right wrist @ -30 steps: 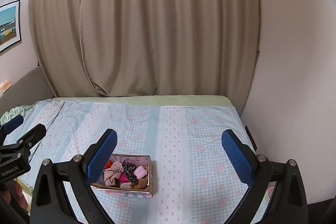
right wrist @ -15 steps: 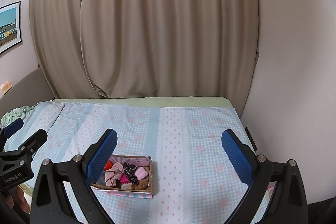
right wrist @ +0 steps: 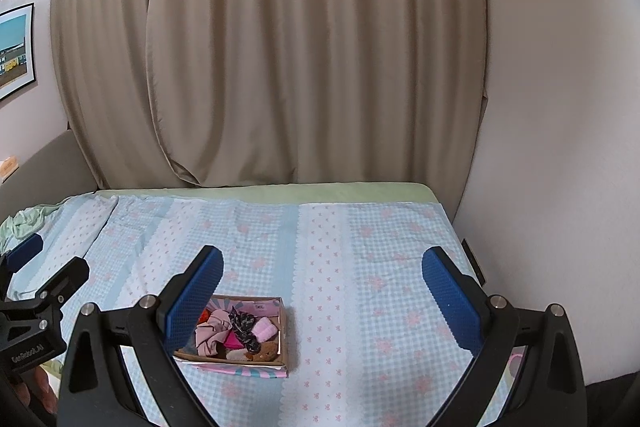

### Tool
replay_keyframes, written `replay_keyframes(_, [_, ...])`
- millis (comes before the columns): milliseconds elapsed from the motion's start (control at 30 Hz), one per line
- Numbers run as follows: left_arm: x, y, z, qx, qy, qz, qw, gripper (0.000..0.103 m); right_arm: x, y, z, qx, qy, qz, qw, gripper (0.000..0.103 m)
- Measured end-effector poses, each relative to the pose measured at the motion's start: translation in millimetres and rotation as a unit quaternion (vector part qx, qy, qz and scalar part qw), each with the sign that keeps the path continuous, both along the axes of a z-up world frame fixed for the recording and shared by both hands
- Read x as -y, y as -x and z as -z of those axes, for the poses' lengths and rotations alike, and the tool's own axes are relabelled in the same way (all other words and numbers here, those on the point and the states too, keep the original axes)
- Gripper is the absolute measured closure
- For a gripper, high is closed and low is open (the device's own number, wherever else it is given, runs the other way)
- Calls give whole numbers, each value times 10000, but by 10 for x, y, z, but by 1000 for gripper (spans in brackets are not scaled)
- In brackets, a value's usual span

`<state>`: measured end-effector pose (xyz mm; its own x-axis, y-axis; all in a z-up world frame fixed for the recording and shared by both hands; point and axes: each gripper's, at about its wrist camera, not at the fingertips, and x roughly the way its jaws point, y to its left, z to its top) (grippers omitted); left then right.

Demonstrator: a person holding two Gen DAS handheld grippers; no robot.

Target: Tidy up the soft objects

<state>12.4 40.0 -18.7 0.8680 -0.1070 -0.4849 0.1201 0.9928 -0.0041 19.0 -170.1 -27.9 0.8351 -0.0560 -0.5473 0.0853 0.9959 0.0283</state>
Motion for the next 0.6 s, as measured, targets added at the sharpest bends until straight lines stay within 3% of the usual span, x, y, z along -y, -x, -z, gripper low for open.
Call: replay_keyframes(600, [2, -38, 36, 5, -3, 36, 10000, 0, -25, -8, -12, -16, 33, 24, 10000, 4])
